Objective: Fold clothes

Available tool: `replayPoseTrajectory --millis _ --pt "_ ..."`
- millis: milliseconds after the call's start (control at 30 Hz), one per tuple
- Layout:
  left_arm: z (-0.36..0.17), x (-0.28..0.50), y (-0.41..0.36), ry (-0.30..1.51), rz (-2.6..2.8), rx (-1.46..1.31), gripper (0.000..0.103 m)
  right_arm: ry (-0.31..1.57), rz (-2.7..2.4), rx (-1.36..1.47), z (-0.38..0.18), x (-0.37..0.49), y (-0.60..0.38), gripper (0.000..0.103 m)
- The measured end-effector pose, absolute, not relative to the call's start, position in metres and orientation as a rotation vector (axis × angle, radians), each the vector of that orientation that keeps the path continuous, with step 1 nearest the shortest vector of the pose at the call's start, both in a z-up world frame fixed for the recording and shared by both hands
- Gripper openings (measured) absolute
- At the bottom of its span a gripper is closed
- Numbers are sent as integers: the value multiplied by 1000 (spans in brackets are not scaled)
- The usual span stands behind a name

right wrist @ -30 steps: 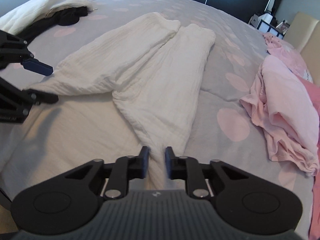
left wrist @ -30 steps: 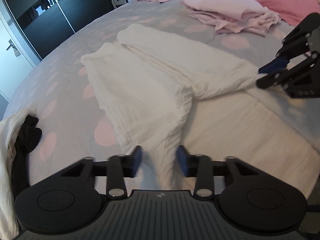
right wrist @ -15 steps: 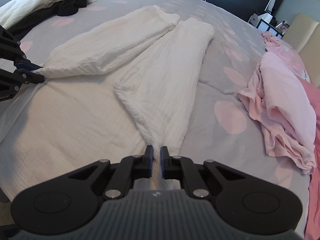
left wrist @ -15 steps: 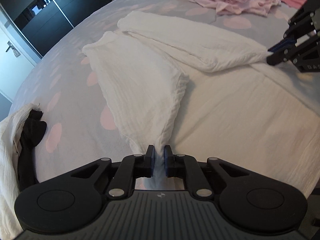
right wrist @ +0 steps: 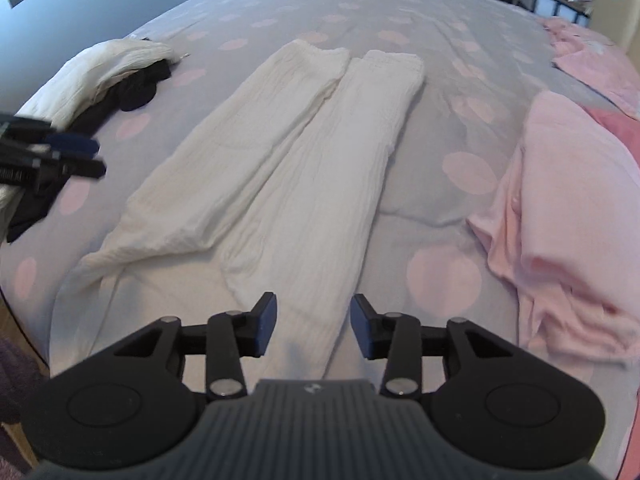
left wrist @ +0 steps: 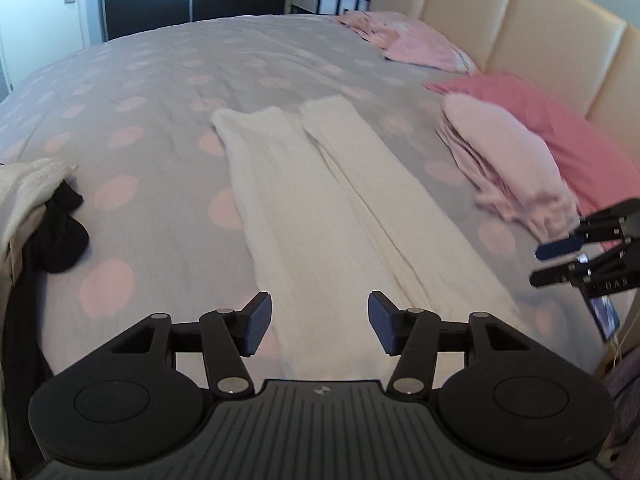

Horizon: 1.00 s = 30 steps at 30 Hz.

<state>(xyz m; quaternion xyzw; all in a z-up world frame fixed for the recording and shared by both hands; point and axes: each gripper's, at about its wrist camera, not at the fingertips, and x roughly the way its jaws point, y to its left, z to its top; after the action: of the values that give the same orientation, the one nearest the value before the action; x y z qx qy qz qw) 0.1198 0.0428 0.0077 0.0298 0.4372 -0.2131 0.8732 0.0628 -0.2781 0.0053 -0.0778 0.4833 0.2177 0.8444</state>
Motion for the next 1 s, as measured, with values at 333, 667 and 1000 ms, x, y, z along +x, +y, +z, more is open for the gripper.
replayPoseTrajectory --millis 333,667,1000 --pt "-38 244 47 970 -527 72 52 1084 522 -37 -23 202 -291 44" --pt "-100 351 50 998 -598 -71 49 1112 561 167 -72 332 -294 45" --pt "-119 436 46 928 -622 -140 46 1070 590 241 -85 433 -281 45"
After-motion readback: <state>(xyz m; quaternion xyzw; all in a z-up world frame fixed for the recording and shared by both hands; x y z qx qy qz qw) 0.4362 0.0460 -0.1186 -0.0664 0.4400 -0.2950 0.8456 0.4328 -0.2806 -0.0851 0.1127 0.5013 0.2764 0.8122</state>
